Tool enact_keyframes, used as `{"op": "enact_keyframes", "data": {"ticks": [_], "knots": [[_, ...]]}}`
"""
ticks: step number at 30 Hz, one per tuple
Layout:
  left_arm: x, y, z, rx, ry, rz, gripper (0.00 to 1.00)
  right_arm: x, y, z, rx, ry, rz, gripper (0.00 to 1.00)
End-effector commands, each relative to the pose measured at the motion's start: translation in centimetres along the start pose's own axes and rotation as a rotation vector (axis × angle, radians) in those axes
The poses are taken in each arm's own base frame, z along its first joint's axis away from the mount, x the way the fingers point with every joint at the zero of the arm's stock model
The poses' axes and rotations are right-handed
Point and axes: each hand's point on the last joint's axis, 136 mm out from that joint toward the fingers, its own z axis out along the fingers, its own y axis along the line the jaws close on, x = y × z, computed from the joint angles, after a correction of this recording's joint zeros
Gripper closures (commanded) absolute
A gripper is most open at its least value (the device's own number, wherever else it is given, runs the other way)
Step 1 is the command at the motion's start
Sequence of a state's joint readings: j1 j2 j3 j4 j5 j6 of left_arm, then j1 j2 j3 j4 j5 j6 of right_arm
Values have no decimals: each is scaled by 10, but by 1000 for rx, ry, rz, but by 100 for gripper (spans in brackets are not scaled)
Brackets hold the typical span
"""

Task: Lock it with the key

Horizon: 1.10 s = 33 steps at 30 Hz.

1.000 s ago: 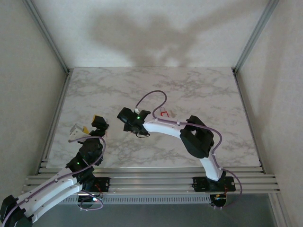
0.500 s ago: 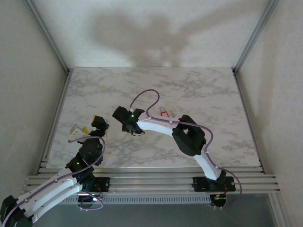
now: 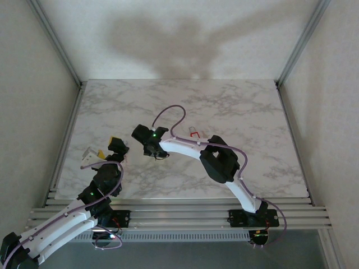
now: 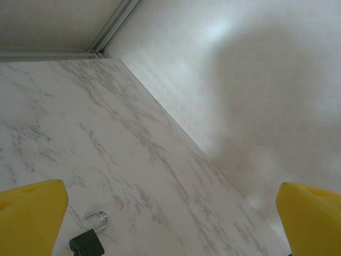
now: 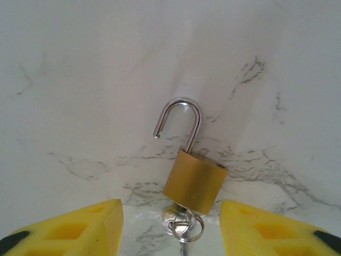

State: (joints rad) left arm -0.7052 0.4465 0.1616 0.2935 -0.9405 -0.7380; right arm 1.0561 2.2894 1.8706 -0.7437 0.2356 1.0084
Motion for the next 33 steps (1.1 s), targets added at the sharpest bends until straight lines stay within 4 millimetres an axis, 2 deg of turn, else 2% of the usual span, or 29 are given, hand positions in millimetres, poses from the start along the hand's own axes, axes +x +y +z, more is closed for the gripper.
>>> {"op": "enact_keyframes", "data": {"ticks": [1, 15, 19, 33], "knots": [[-1, 8, 0, -25, -16, 0, 0, -1, -12, 9, 61, 7, -10, 49], [0, 8, 1, -26, -15, 3, 0, -4, -18, 15, 88, 11, -25, 51], [1, 8, 1, -25, -14, 2, 0, -5, -19, 20, 86, 27, -26, 56], [3, 8, 2, -26, -9, 9, 1, -7, -24, 29, 97, 38, -35, 60]]}}
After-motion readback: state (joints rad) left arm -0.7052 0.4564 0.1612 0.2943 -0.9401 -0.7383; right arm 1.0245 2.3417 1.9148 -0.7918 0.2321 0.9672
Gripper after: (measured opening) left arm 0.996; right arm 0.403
